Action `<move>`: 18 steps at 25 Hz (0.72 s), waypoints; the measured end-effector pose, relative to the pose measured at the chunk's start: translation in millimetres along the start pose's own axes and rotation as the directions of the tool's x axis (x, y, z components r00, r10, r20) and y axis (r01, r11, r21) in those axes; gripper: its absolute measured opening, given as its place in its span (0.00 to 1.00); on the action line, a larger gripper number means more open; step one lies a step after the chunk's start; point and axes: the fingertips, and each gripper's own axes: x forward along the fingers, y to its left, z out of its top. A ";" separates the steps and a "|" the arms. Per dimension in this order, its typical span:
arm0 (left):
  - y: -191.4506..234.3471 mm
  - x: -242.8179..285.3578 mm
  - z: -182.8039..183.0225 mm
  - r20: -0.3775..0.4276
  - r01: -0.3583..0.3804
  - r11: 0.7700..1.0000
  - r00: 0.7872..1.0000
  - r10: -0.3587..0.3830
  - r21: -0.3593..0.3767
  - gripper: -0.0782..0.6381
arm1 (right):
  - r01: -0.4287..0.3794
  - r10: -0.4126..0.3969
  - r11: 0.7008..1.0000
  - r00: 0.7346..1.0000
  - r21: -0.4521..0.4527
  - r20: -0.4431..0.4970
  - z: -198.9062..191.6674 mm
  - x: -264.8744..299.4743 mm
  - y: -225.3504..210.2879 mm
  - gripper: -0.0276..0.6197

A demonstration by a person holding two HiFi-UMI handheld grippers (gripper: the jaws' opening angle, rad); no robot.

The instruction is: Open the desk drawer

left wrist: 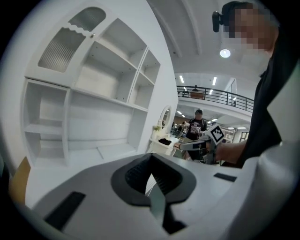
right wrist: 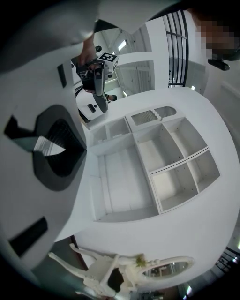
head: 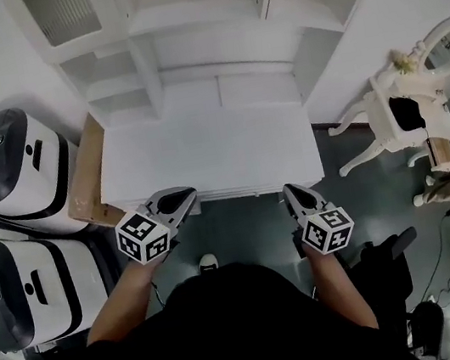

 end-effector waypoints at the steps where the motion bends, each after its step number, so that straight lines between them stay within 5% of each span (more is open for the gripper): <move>1: 2.6 3.2 2.5 -0.001 0.018 1.000 1.000 -0.018 0.006 0.12 | 0.012 -0.012 1.000 1.000 0.003 0.003 0.8 1.0 0.7 0.05; 18: 33.2 21.4 19.0 -0.002 0.214 0.975 0.977 -0.215 0.050 0.12 | 0.213 -0.214 0.976 0.977 0.038 0.018 8.0 -3.5 2.1 0.05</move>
